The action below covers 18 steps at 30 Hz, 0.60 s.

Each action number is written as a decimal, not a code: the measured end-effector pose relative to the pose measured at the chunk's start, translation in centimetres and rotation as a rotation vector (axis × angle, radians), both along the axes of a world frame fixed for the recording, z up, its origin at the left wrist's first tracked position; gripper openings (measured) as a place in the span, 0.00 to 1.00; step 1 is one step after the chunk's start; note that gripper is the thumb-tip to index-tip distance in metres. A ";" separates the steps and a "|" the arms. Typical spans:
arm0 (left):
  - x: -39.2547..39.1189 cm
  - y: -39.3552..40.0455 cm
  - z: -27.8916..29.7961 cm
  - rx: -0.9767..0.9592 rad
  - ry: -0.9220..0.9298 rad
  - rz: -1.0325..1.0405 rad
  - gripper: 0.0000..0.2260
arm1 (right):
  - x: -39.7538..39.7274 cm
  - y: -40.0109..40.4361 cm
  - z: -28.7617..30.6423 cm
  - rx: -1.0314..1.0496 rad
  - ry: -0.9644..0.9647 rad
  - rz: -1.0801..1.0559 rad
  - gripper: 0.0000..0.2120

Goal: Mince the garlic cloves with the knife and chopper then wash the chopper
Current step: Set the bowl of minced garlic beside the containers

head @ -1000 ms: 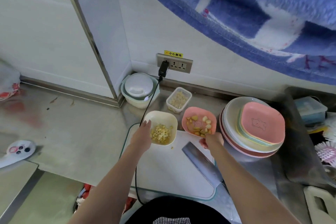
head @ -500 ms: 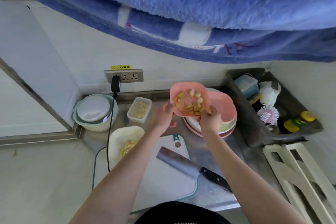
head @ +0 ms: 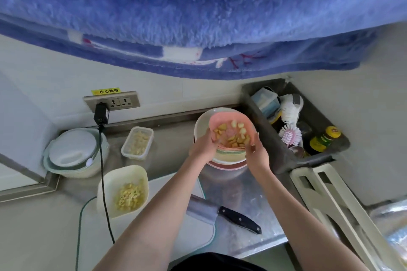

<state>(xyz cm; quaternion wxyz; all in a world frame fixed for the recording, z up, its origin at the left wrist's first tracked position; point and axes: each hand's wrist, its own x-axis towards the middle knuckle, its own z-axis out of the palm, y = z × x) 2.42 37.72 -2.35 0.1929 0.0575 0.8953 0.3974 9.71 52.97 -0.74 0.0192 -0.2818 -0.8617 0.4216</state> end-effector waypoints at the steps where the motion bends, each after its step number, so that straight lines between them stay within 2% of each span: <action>1: -0.2 0.0 -0.6 -0.020 -0.012 -0.006 0.26 | -0.1 0.3 -0.3 0.009 -0.023 0.024 0.29; 3: -0.5 0.1 -1.3 -0.015 -0.036 -0.006 0.27 | -0.3 0.7 -0.6 0.008 -0.057 0.047 0.30; 5: 0.2 0.3 0.0 0.045 -0.056 0.024 0.25 | -0.6 1.0 -0.7 0.005 -0.068 0.044 0.31; 7: 0.8 0.3 1.0 0.179 -0.133 0.095 0.21 | -0.8 0.8 -0.9 -0.004 -0.040 0.037 0.31; 10: 1.3 0.4 1.5 0.354 -0.234 0.119 0.23 | -1.0 0.6 -1.4 -0.007 -0.019 0.026 0.32; 13: 1.7 0.4 2.1 0.398 -0.266 0.125 0.26 | -1.7 1.1 -1.2 -0.017 -0.059 0.035 0.31; 15: 2.0 0.1 2.3 0.388 -0.268 0.121 0.24 | -1.8 0.9 -0.8 -0.057 -0.077 0.031 0.31; 17: 2.4 -0.6 1.8 0.355 -0.248 0.108 0.21 | -1.1 -0.2 -0.2 0.048 -0.058 -0.008 0.29; 18: 2.7 -1.1 1.4 0.339 -0.234 0.123 0.20 | -0.5 -1.0 -0.1 0.220 -0.004 -0.039 0.28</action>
